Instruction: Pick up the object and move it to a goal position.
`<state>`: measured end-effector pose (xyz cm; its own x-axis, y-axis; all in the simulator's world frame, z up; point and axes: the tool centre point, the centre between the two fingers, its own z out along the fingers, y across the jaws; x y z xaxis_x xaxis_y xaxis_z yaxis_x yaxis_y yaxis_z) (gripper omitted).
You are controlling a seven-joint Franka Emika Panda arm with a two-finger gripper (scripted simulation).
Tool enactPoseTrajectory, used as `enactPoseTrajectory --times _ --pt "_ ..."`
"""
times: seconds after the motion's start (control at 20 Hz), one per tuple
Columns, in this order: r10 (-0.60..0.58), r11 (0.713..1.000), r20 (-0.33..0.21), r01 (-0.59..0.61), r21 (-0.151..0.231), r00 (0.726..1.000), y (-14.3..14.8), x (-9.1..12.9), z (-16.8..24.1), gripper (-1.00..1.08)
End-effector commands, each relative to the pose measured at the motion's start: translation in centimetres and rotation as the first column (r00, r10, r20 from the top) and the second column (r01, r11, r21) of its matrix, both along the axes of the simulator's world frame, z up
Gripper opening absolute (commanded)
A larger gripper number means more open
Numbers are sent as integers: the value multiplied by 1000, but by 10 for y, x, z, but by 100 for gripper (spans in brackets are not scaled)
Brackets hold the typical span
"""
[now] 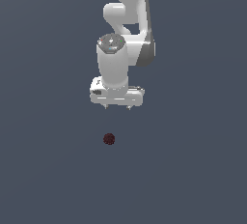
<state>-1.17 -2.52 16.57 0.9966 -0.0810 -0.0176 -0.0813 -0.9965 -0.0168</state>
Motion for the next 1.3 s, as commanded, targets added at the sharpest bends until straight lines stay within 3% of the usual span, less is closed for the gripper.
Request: enactPoseTrajectory --times 0.0,0.8,1.25 --pt "0 1000 0 0 0 1000 0 0 0 100" --pt "51 999 4 -51 -20 999 1 1 10 100" --pt "165 986 3 -165 -24 986 -2 10 3 100"
